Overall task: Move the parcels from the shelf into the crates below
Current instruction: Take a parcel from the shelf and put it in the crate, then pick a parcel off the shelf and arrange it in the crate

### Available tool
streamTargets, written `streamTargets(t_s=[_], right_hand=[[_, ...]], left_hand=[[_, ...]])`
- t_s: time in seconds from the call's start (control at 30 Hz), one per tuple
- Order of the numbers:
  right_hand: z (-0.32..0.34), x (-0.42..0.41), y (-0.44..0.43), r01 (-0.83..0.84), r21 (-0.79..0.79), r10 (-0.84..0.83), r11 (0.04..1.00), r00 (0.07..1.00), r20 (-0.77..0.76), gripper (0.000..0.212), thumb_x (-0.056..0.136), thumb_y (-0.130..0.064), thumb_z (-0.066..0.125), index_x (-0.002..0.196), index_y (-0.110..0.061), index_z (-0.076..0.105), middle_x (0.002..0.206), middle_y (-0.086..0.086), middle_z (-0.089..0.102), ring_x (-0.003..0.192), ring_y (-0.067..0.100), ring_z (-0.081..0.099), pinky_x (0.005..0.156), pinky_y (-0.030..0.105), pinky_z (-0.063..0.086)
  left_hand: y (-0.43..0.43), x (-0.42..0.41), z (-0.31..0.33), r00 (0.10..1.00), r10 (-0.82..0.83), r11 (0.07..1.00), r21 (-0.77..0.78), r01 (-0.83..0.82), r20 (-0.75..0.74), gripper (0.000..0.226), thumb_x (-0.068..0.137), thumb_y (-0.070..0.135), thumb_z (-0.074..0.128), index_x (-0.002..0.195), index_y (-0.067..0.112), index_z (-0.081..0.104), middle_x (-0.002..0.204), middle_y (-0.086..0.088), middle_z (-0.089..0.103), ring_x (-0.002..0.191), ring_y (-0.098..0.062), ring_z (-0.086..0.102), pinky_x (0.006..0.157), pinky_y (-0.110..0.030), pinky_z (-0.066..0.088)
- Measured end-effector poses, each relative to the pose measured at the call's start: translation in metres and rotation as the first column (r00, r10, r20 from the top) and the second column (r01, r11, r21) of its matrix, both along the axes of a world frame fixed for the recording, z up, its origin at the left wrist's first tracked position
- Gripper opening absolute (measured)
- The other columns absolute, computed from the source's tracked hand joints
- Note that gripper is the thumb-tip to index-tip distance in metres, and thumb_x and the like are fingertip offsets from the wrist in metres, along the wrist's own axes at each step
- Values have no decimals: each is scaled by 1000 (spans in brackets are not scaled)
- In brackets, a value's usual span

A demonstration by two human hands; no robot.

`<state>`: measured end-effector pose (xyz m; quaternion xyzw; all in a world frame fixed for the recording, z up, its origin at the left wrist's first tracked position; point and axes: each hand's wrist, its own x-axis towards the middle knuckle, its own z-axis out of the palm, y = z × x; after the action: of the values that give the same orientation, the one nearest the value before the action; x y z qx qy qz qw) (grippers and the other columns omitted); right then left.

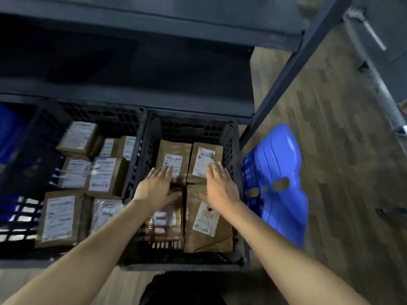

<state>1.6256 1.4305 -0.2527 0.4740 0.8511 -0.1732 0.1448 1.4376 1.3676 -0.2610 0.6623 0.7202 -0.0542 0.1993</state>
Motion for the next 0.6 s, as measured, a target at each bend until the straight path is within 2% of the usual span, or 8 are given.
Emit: streamTargets(t_s=[0.1, 0.27, 0.5, 0.6], right_hand=[[41, -20, 14, 13, 38, -11, 999, 997, -74, 89, 94, -50, 50, 154, -9, -1, 162, 9, -4, 149, 25, -2, 121, 39, 12], [101, -59, 31, 49, 152, -14, 987, 974, -228, 90, 92, -52, 54, 154, -12, 3, 163, 5, 2, 150, 21, 1, 119, 35, 18], [163, -137, 47, 143, 261, -42, 955, 933, -356, 94, 89, -60, 53, 154, -11, 6, 162, 4, 7, 149, 21, 5, 114, 37, 28], [188, -176, 54, 227, 263, -103, 938, 905, -412, 95, 88, -61, 52, 154, -10, 6, 162, 5, 7, 149, 20, 5, 114, 39, 26]], left_hand=[[9, -18, 38, 998, 59, 994, 87, -60, 19, 86, 89, 53, 53, 153, 10, 13, 156, -5, 28, 143, -22, 27, 114, -32, 27], [20, -58, 105, 991, 132, 956, 267, -123, -14, 78, 89, 52, 53, 151, 16, 22, 145, -6, 46, 138, -30, 35, 101, -39, 41], [31, -152, 176, 990, 128, 879, 456, -138, 53, 81, 88, 57, 53, 151, 16, 22, 151, -4, 37, 140, -27, 32, 99, -44, 46], [37, -197, 200, 994, 89, 847, 520, -109, 64, 83, 87, 55, 56, 151, 14, 22, 154, -4, 32, 141, -24, 28, 101, -46, 45]])
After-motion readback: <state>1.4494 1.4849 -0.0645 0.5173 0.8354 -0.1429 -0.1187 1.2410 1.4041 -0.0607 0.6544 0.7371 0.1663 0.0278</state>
